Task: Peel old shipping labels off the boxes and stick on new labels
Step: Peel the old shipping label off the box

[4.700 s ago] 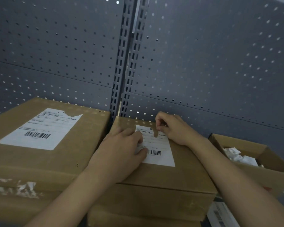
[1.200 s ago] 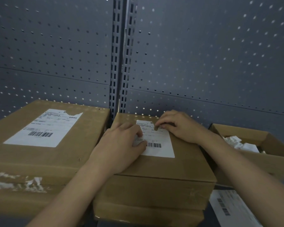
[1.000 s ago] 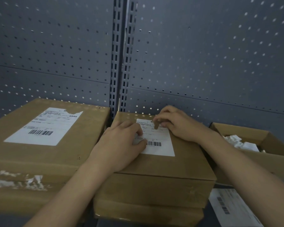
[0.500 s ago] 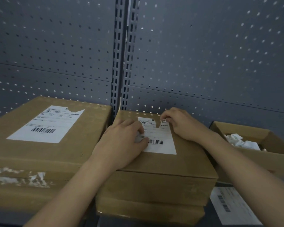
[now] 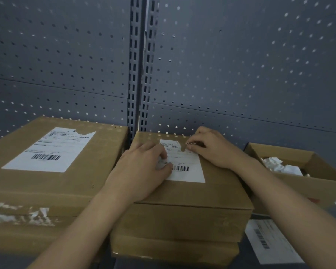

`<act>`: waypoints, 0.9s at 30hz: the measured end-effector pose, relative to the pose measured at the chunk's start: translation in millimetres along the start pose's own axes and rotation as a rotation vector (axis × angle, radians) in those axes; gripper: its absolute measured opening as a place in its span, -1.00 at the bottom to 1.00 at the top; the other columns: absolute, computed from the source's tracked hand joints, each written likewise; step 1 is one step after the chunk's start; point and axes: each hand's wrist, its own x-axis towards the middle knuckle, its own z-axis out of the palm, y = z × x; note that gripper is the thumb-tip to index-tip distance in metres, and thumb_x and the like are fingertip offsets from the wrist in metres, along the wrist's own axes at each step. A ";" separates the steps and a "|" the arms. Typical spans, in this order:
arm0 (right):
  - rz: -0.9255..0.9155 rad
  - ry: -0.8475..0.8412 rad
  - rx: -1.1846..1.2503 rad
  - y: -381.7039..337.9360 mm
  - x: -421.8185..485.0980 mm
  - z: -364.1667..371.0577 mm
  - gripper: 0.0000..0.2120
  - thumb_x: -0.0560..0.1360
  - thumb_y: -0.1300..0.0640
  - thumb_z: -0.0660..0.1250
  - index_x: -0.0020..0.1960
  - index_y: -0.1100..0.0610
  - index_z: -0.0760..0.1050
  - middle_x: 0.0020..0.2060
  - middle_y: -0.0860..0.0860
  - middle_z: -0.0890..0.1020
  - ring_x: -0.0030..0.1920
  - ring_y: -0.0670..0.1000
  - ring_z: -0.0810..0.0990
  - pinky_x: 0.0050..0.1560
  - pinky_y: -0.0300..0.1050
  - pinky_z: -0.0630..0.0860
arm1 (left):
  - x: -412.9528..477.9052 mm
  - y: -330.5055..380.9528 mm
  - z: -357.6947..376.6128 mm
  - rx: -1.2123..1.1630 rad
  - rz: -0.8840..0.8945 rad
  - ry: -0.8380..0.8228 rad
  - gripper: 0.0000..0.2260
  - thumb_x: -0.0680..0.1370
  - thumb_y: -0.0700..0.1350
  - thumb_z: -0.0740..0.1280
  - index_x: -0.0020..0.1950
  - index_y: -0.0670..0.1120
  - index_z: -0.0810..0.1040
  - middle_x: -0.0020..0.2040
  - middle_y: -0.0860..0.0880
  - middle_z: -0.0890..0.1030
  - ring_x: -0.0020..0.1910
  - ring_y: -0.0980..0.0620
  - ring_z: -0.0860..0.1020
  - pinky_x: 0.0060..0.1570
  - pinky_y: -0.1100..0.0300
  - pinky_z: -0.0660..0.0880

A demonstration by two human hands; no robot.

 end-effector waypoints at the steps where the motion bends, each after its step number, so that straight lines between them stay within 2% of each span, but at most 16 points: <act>1: 0.001 0.007 -0.003 0.4 0.2 0.3 -0.79 0.61 0.00 0.28 0.15 0.03 0.62 -0.02 -0.02 0.48 -0.01 -0.08 0.45 -0.08 -0.39 0.29 | 0.0 0.1 0.0 -0.003 -0.003 0.000 -0.74 0.56 0.20 0.24 0.17 0.13 0.49 0.09 0.19 0.48 0.19 0.09 0.38 0.19 0.08 0.41; 5: -0.003 0.002 -0.059 -0.5 1.6 0.6 -0.79 0.63 0.06 0.25 0.11 0.09 0.62 0.00 -0.02 0.46 0.02 -0.08 0.44 -0.04 -0.27 0.30 | -0.5 0.4 -0.8 -0.006 -0.005 -0.004 -0.75 0.56 0.20 0.24 0.17 0.13 0.49 0.04 0.21 0.45 0.18 0.09 0.37 0.18 0.08 0.41; 10: 0.009 0.038 -0.063 2.4 -2.2 1.7 -0.76 0.66 0.05 0.17 0.08 0.15 0.55 0.01 -0.04 0.41 -0.01 -0.06 0.46 -0.06 -0.33 0.37 | -0.6 0.5 -0.8 -0.007 -0.004 -0.012 -0.75 0.56 0.20 0.23 0.18 0.14 0.48 0.10 0.20 0.47 0.19 0.10 0.37 0.20 0.08 0.41; 13: 0.011 0.021 -0.048 2.2 -3.8 1.9 -0.74 0.66 -0.01 0.15 0.06 0.13 0.53 0.00 -0.04 0.40 -0.03 -0.06 0.47 -0.02 -0.18 0.41 | -0.9 0.9 -0.5 -0.002 0.004 -0.006 -0.74 0.56 0.20 0.23 0.18 0.14 0.48 0.10 0.20 0.47 0.19 0.09 0.38 0.20 0.07 0.41; 17: 0.004 0.001 -0.022 -2.9 -3.8 -1.7 -0.71 0.53 -0.21 0.30 -0.15 0.00 0.39 -0.15 -0.13 0.41 -0.16 -0.19 0.40 -0.23 -0.23 0.29 | -0.7 0.4 -0.7 0.005 0.003 -0.008 -0.74 0.56 0.20 0.23 0.18 0.14 0.48 0.07 0.20 0.45 0.18 0.08 0.37 0.19 0.07 0.41; 22: -0.015 0.078 0.052 -0.7 -2.8 2.8 -0.73 0.52 -0.13 0.36 -0.17 0.04 0.44 -0.23 -0.10 0.50 -0.21 -0.17 0.44 -0.26 -0.25 0.31 | 0.1 1.4 -1.1 0.000 0.002 -0.004 -0.74 0.57 0.20 0.23 0.18 0.14 0.48 0.08 0.20 0.46 0.19 0.09 0.37 0.18 0.09 0.41; 25: -0.018 0.114 0.102 1.1 -5.2 4.4 -0.75 0.52 -0.10 0.38 -0.22 -0.02 0.42 -0.29 -0.12 0.49 -0.25 -0.19 0.45 -0.30 -0.31 0.30 | -0.7 1.5 -0.9 -0.003 0.005 -0.003 -0.74 0.57 0.20 0.22 0.20 0.14 0.48 0.12 0.20 0.47 0.20 0.10 0.36 0.18 0.11 0.39; 27: -0.013 0.135 0.113 2.4 -5.8 5.2 -0.76 0.53 -0.06 0.39 -0.24 -0.01 0.43 -0.30 -0.11 0.50 -0.26 -0.18 0.45 -0.30 -0.31 0.30 | -1.0 1.3 -0.5 -0.007 0.012 0.002 -0.74 0.57 0.20 0.23 0.19 0.14 0.48 0.07 0.21 0.45 0.19 0.10 0.36 0.16 0.13 0.39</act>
